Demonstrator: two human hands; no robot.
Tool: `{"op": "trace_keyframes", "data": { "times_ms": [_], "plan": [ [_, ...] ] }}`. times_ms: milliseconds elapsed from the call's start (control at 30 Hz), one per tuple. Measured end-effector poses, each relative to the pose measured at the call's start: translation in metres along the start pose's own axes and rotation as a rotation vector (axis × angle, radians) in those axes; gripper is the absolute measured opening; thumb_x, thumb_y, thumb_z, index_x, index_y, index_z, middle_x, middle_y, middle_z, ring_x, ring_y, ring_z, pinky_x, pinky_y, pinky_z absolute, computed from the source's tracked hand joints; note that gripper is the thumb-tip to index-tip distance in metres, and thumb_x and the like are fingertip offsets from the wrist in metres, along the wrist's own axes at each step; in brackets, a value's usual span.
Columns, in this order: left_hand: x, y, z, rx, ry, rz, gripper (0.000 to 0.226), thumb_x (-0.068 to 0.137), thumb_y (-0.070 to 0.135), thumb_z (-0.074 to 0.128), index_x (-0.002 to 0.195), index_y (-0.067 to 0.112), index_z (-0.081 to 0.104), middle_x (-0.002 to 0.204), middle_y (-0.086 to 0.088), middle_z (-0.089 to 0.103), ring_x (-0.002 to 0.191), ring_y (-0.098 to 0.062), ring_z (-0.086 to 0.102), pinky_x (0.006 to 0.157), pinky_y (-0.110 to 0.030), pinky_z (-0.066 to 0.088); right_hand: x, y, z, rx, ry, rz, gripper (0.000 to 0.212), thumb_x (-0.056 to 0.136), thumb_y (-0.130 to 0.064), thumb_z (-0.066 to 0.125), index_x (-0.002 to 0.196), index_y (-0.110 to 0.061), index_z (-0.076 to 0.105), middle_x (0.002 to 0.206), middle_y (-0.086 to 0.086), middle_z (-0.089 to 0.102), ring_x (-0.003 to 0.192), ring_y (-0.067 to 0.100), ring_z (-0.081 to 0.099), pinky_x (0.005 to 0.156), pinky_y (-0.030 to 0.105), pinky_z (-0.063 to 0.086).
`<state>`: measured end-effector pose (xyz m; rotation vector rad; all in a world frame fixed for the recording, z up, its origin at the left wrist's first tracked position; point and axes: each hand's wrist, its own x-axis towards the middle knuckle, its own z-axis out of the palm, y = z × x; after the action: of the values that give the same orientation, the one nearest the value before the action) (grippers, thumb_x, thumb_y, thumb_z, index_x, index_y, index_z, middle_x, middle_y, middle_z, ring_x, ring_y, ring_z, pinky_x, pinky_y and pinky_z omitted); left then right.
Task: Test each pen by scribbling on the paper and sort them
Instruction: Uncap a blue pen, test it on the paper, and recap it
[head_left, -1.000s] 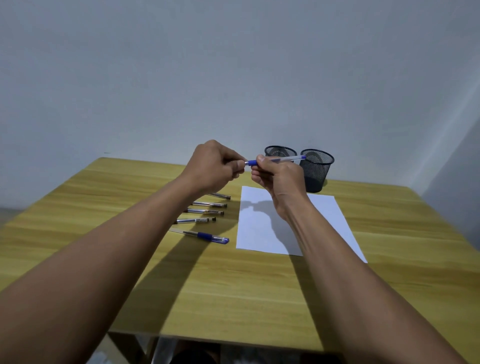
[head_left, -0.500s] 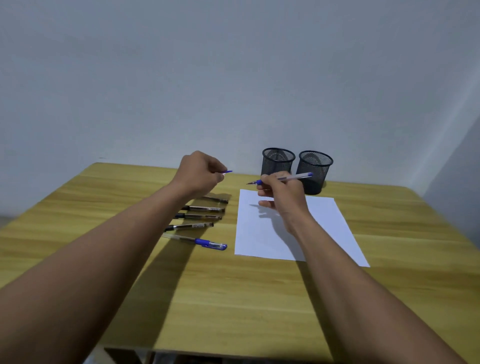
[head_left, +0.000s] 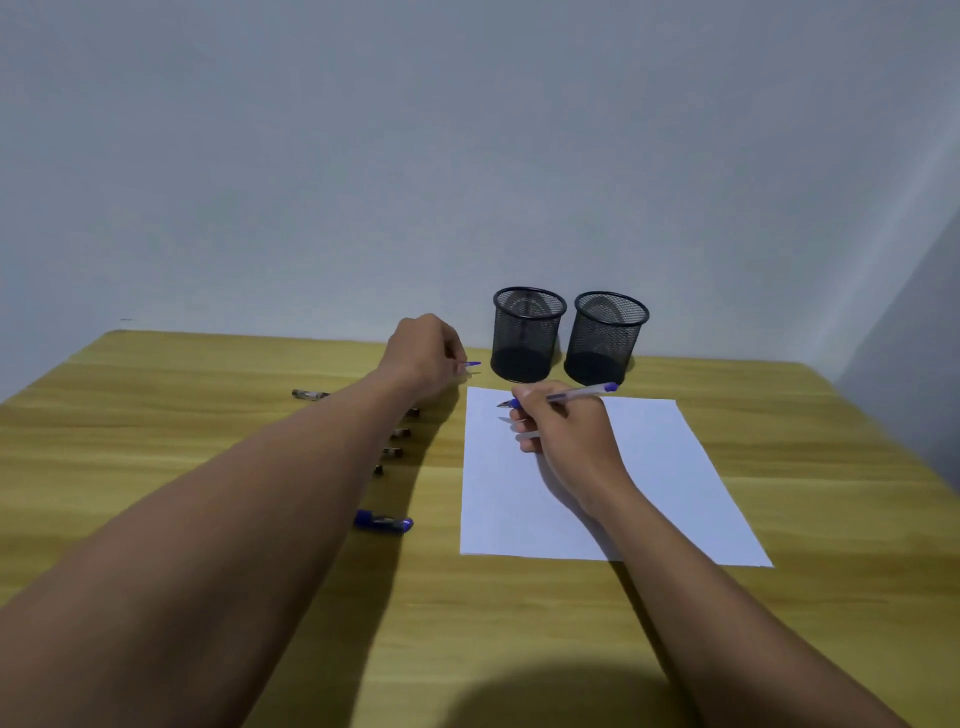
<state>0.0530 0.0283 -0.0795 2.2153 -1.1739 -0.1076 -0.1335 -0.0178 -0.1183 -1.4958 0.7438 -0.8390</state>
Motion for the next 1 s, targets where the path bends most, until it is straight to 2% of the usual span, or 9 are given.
{"op": "trace_keyframes", "data": {
  "times_ms": [67, 267, 333, 400, 500, 600, 767, 900, 1000],
  "plan": [
    [0.003, 0.003, 0.010, 0.005, -0.027, 0.006, 0.007, 0.076, 0.013, 0.082, 0.075, 0.018, 0.077, 0.079, -0.001, 0.073, 0.081, -0.019, 0.066, 0.074, -0.030, 0.054, 0.001, 0.002, -0.005, 0.004, 0.015, 0.002, 0.022, 0.101, -0.021, 0.062, 0.103, -0.003, 0.074, 0.079, 0.008, 0.071, 0.069, 0.010, 0.064, 0.058, 0.022, 0.053],
    [0.003, 0.001, 0.021, -0.030, -0.017, 0.002, 0.002, 0.084, 0.019, 0.076, 0.085, 0.020, 0.078, 0.087, 0.004, 0.072, 0.086, -0.015, 0.063, 0.071, -0.026, 0.043, 0.001, 0.004, -0.011, 0.029, 0.011, 0.017, 0.021, 0.101, -0.019, 0.061, 0.102, -0.001, 0.072, 0.077, 0.009, 0.069, 0.068, 0.011, 0.061, 0.055, 0.022, 0.049],
    [-0.005, -0.001, 0.013, -0.026, -0.003, 0.029, 0.009, 0.089, 0.020, 0.068, 0.093, 0.020, 0.077, 0.093, 0.004, 0.072, 0.086, -0.014, 0.063, 0.073, -0.027, 0.045, 0.000, 0.004, -0.012, 0.016, 0.013, 0.014, 0.021, 0.101, -0.020, 0.062, 0.101, -0.002, 0.073, 0.078, 0.008, 0.069, 0.069, 0.012, 0.061, 0.056, 0.023, 0.050],
    [-0.018, -0.002, 0.002, 0.047, -0.055, 0.094, 0.016, 0.090, 0.031, 0.064, 0.097, 0.024, 0.076, 0.097, 0.003, 0.074, 0.090, -0.018, 0.064, 0.075, -0.029, 0.048, 0.000, 0.002, -0.013, 0.002, 0.016, 0.010, 0.020, 0.101, -0.019, 0.062, 0.100, -0.002, 0.073, 0.078, 0.007, 0.069, 0.069, 0.012, 0.061, 0.057, 0.024, 0.051],
    [-0.038, -0.001, -0.012, 0.220, -0.258, 0.132, 0.051, 0.078, 0.061, 0.067, 0.119, 0.031, 0.069, 0.121, 0.002, 0.068, 0.108, -0.021, 0.060, 0.084, -0.031, 0.047, 0.000, -0.002, -0.013, 0.000, 0.020, 0.018, 0.018, 0.099, -0.015, 0.064, 0.100, 0.001, 0.073, 0.076, 0.009, 0.067, 0.067, 0.014, 0.060, 0.054, 0.024, 0.049],
    [-0.046, 0.002, -0.016, 0.306, -0.357, 0.108, 0.070, 0.072, 0.069, 0.068, 0.132, 0.035, 0.059, 0.142, 0.001, 0.054, 0.125, -0.024, 0.051, 0.096, -0.036, 0.045, 0.003, -0.009, -0.010, -0.038, 0.026, 0.019, 0.015, 0.097, -0.011, 0.065, 0.096, 0.003, 0.072, 0.071, 0.010, 0.064, 0.063, 0.016, 0.057, 0.050, 0.025, 0.048],
    [-0.039, 0.001, -0.011, 0.379, -0.401, 0.116, 0.079, 0.068, 0.074, 0.067, 0.137, 0.038, 0.053, 0.143, -0.002, 0.052, 0.127, -0.027, 0.048, 0.095, -0.038, 0.043, 0.022, -0.016, -0.005, -0.185, 0.032, -0.029, 0.013, 0.092, -0.015, 0.068, 0.082, -0.008, 0.073, 0.061, 0.001, 0.065, 0.053, 0.012, 0.058, 0.053, 0.030, 0.052],
    [-0.031, -0.004, -0.008, 0.417, -0.439, 0.106, 0.084, 0.066, 0.078, 0.063, 0.140, 0.042, 0.047, 0.138, -0.002, 0.050, 0.125, -0.025, 0.049, 0.098, -0.038, 0.044, 0.043, -0.009, 0.007, -0.239, 0.041, -0.046, 0.008, 0.086, -0.016, 0.069, 0.080, -0.011, 0.066, 0.063, 0.007, 0.068, 0.054, 0.019, 0.060, 0.053, 0.034, 0.052],
    [-0.027, -0.005, -0.005, 0.441, -0.453, 0.104, 0.087, 0.066, 0.080, 0.062, 0.142, 0.042, 0.044, 0.139, -0.002, 0.047, 0.126, -0.026, 0.047, 0.099, -0.039, 0.043, 0.052, 0.000, 0.014, -0.244, 0.037, -0.048, 0.018, 0.087, -0.026, 0.072, 0.083, -0.010, 0.065, 0.063, 0.007, 0.067, 0.054, 0.020, 0.060, 0.053, 0.033, 0.050]
  ]
}}
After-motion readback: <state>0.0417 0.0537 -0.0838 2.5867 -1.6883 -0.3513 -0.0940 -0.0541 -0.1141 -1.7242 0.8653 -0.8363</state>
